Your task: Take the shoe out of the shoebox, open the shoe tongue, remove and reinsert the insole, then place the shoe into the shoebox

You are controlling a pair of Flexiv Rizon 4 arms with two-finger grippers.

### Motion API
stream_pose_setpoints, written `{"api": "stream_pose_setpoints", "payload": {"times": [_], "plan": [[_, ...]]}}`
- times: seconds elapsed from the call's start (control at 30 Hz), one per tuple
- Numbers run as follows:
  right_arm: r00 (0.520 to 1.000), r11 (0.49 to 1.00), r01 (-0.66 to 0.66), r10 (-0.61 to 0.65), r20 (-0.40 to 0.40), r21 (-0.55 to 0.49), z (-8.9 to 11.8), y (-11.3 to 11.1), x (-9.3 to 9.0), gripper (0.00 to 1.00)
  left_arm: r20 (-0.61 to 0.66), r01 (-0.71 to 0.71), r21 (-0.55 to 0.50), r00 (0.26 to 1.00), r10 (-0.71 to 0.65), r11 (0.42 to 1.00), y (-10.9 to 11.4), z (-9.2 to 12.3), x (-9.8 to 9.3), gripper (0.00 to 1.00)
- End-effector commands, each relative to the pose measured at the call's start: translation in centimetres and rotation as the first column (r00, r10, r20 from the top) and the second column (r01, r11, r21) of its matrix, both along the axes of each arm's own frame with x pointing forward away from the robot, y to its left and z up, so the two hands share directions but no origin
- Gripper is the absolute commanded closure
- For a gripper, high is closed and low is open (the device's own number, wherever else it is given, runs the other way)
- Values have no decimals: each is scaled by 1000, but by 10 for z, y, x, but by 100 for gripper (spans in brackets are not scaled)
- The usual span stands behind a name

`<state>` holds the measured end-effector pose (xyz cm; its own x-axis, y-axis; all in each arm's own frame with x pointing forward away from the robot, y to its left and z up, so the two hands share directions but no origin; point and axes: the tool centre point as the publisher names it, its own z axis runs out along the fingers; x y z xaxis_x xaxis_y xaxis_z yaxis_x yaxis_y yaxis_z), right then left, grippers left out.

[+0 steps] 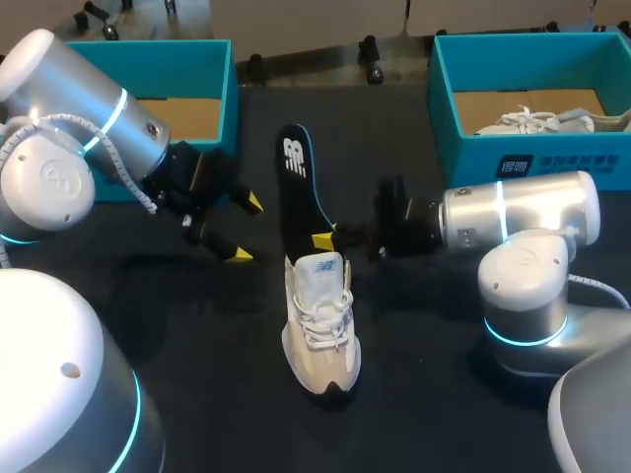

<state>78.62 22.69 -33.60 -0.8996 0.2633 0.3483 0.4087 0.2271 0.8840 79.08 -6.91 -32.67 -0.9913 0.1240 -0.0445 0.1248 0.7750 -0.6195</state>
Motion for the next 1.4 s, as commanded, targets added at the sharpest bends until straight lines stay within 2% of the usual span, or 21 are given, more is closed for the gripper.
{"api": "stream_pose_setpoints", "payload": {"times": [0.03, 0.47, 0.73, 0.8, 0.87, 1.03, 1.3, 1.37, 1.4], "plan": [[1000, 1000, 29, -29, 10, -7, -1, 3, -7, 100, 0, -1, 5, 1000, 1, 1000, -1, 0, 0, 0], [999, 999, 53, -53, -1, 1, -15, 8, -22, 100, 0, -1, 5, 1000, 1, 1000, -1, 0, 0, 0], [998, 998, 59, -59, -6, -9, -11, 5, -23, 100, 0, -1, 5, 1000, 1, 1000, -1, 0, 0, 0], [998, 998, 58, -58, 2, -14, -7, 3, -20, 85, 0, -1, 5, 1000, 1, 1000, -1, 0, 0, 0], [998, 998, 55, -55, 14, -21, -3, 2, -17, 75, 0, -1, 5, 1000, 1, 1000, -1, 0, 0, 0], [999, 998, 45, -44, 28, -34, 3, 0, -10, 67, 0, -1, 5, 1000, 1, 1000, -1, 0, 0, 0], [999, 999, 9, -7, 36, -39, 12, -3, 3, 68, 0, -1, 5, 1000, 1, 1000, -1, 0, 0, 0], [1000, 999, -15, 16, 21, -33, 14, -2, 7, 70, 0, -1, 5, 1000, 1, 1000, -1, 0, 0, 0], [999, 999, -32, 33, 17, -25, 15, -2, 9, 76, 0, -1, 5, 1000, 1, 1000, -1, 0, 0, 0]]}}
